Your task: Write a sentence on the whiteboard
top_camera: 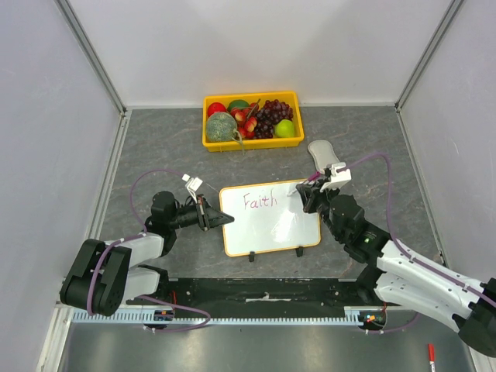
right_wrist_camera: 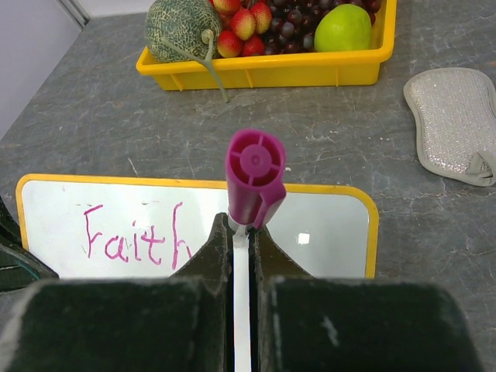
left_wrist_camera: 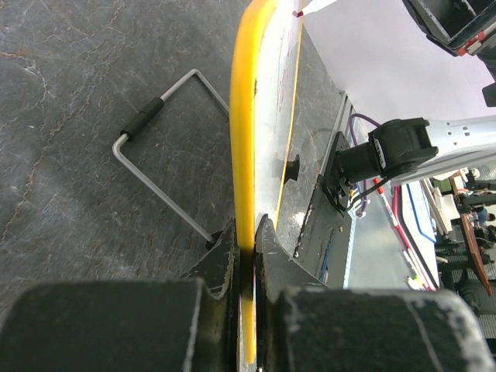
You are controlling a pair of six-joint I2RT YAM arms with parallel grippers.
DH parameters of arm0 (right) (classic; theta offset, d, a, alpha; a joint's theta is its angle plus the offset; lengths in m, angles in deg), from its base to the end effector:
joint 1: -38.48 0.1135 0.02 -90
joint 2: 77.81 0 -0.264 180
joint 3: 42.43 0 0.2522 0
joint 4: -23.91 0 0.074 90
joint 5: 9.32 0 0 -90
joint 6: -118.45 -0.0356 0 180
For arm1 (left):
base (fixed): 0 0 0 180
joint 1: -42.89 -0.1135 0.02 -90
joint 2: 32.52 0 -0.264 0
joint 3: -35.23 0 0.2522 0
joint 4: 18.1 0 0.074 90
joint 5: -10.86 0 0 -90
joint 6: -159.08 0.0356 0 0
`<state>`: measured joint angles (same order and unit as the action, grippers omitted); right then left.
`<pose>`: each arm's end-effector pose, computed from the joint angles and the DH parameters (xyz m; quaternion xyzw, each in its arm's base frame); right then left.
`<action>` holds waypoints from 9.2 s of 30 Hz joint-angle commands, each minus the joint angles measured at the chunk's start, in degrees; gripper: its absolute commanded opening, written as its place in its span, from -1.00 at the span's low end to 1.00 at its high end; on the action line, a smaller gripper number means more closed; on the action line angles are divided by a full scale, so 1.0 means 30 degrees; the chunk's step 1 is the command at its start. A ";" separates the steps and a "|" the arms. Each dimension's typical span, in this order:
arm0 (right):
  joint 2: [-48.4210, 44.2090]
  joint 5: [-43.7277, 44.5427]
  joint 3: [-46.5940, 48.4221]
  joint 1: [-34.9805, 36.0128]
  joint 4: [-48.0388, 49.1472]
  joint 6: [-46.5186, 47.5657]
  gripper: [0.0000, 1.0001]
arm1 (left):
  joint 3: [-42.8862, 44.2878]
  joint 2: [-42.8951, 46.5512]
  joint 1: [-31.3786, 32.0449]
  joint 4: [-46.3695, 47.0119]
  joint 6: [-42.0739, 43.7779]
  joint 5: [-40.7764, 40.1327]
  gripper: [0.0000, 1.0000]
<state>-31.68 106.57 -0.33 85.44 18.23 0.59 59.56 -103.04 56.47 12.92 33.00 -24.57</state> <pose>0.1432 0.1305 0.2682 0.0188 0.7586 0.2457 0.6031 0.1855 -0.0747 0.1556 0.1355 0.7467 -0.5572 0.3372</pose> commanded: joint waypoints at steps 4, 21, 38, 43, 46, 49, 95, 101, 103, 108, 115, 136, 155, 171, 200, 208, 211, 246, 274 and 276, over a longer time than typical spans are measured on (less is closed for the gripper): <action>-0.0113 0.0394 -0.0686 -0.0155 0.0737 -0.0118 -1.00 | 0.0198 -0.0252 -0.0046 -0.0188 0.1478 -0.1489 -0.96; -0.0903 -0.1158 -0.1769 -0.0184 -0.0084 -0.0294 -1.00 | 0.0169 -0.0136 -0.0046 -0.0188 0.1537 -0.1518 -0.96; -0.1227 -0.0838 0.0954 -0.0184 0.0032 -0.0178 -1.00 | 0.0169 -0.0165 -0.0046 -0.0188 0.1537 -0.1577 -0.96; -0.0495 -0.0281 0.1101 -0.0213 0.0530 0.0203 -1.00 | 0.0140 -0.0136 -0.0046 -0.0188 0.1537 -0.1577 -0.96; -0.0085 -0.0076 0.1130 -0.0214 0.0677 0.0291 -1.00 | 0.0169 -0.0164 -0.0046 -0.0188 0.1537 -0.1548 -0.96; 0.0004 -0.0017 0.1014 -0.0272 0.0881 0.0349 -1.00 | 0.0140 -0.0077 -0.0045 -0.0188 0.1537 -0.1577 -0.96; -0.0669 0.0657 -0.0891 -0.0536 0.0853 -0.0119 -1.00 | 0.0140 -0.0106 -0.0046 -0.0218 0.1537 -0.1578 -0.96; -0.0757 0.0599 -0.1213 -0.0594 0.0619 -0.0089 -1.00 | 0.0140 -0.0106 -0.0046 -0.0218 0.1536 -0.1577 -0.96; -0.0874 0.0540 -0.1330 -0.0594 0.0531 -0.0177 -1.00 | 0.0140 -0.0135 -0.0046 -0.0218 0.1508 -0.1577 -0.96; -0.0992 0.0219 -0.1535 -0.0595 0.0180 -0.0207 -1.00 | 0.0140 -0.0135 -0.0046 -0.0217 0.1537 -0.1577 -0.96; -0.1050 -0.0484 -0.1857 -0.0595 -0.0114 -0.0382 -1.00 | 0.0169 -0.0164 -0.0017 -0.0218 0.1536 -0.1577 -0.96; -0.0992 0.0071 -0.1507 -0.0595 0.0120 -0.0442 -1.00 | 0.0140 -0.0106 -0.0046 -0.0218 0.1508 -0.1636 -0.96; -0.0552 0.0657 -0.0511 -0.0682 0.0355 -0.0119 -1.00 | 0.0110 -0.0077 -0.0046 -0.0218 0.1508 -0.1636 -0.96; -0.0552 0.0657 -0.0071 -0.0800 0.0735 -0.0090 -1.00 | 0.0110 -0.0106 -0.0046 -0.0218 0.1508 -0.1607 -0.96; -0.0904 -0.0074 -0.1096 -0.1063 -0.0348 -0.0587 -1.00 | 0.0169 -0.0136 -0.0045 -0.0218 0.1537 -0.1606 -0.96; -0.0932 -0.0866 -0.1798 -0.1063 -0.0524 -0.0734 -1.00 | 0.0140 -0.0077 -0.0075 -0.0218 0.1536 -0.1636 -0.96; -0.1254 -0.0808 -0.1829 -0.1063 -0.0670 -0.0822 -1.00 | 0.0140 -0.0135 -0.0045 -0.0218 0.1507 -0.1665 -0.96; -0.3834 -0.1130 -0.0042 -0.1064 -0.2516 -0.0558 -1.00 | 0.0081 0.0011 -0.0046 -0.0247 0.1507 -0.1694 -0.96; -0.3336 -0.2301 0.0134 -0.1063 -0.1990 0.0027 -1.00 | 0.0110 -0.0106 -0.0046 -0.0247 0.1507 -0.1665 -0.96; -0.3189 -0.2652 0.0222 -0.1063 -0.1901 0.0144 -1.00 | 0.0081 -0.0048 -0.0046 -0.0247 0.1507 -0.1665 -0.96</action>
<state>-41.69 100.54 -2.03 82.46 10.14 -0.24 59.56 -103.00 56.47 12.85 32.52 -24.96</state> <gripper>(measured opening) 0.041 0.073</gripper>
